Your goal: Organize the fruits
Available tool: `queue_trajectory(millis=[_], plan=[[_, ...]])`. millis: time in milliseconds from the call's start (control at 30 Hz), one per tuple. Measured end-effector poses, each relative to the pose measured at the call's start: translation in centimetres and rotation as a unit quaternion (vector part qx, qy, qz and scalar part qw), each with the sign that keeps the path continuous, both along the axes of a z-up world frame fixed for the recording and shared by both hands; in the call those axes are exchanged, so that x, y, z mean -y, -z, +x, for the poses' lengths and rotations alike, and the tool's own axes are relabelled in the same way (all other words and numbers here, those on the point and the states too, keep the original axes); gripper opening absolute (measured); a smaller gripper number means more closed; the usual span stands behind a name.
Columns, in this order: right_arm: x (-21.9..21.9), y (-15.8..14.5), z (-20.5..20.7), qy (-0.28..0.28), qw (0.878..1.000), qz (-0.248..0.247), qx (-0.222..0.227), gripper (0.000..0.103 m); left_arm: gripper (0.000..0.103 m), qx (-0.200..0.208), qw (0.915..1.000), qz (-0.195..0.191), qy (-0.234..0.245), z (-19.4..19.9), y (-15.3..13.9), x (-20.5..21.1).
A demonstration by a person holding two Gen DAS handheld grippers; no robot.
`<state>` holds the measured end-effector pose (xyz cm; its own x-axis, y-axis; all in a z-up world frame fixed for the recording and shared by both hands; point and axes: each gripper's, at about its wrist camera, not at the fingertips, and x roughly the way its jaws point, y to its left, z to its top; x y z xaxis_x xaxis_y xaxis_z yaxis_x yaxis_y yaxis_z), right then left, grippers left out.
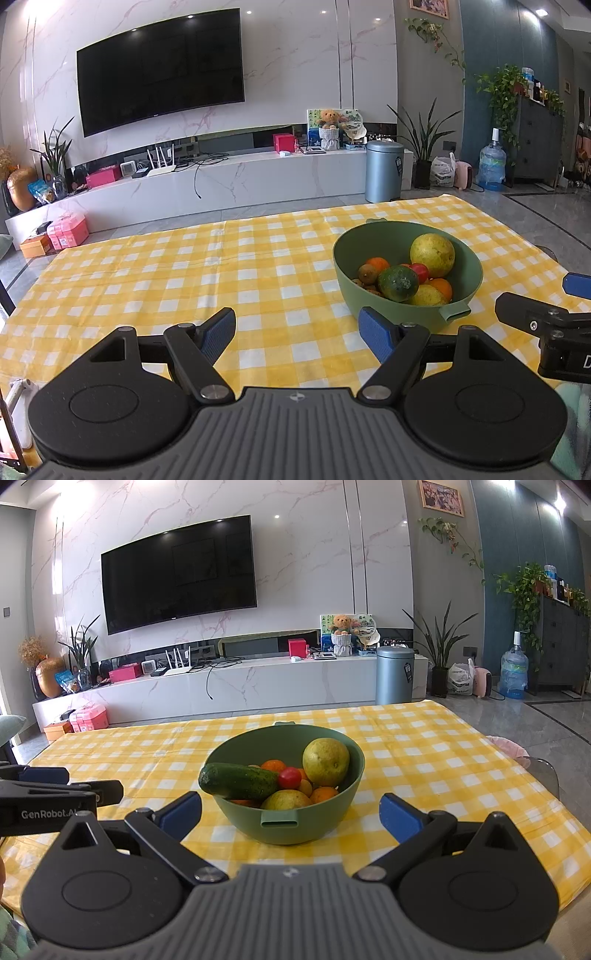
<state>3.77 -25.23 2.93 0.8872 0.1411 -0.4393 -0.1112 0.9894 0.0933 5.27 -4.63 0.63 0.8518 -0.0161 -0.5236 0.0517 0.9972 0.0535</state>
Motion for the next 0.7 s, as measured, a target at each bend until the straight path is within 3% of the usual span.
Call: queue_trajectory(millis=[700], plan=[[-0.02,0.08,-0.09,0.000,1.000,-0.002,-0.004,0.099,0.089,0.000,1.0000,-0.001,0.001,-0.20,-0.25,-0.09]])
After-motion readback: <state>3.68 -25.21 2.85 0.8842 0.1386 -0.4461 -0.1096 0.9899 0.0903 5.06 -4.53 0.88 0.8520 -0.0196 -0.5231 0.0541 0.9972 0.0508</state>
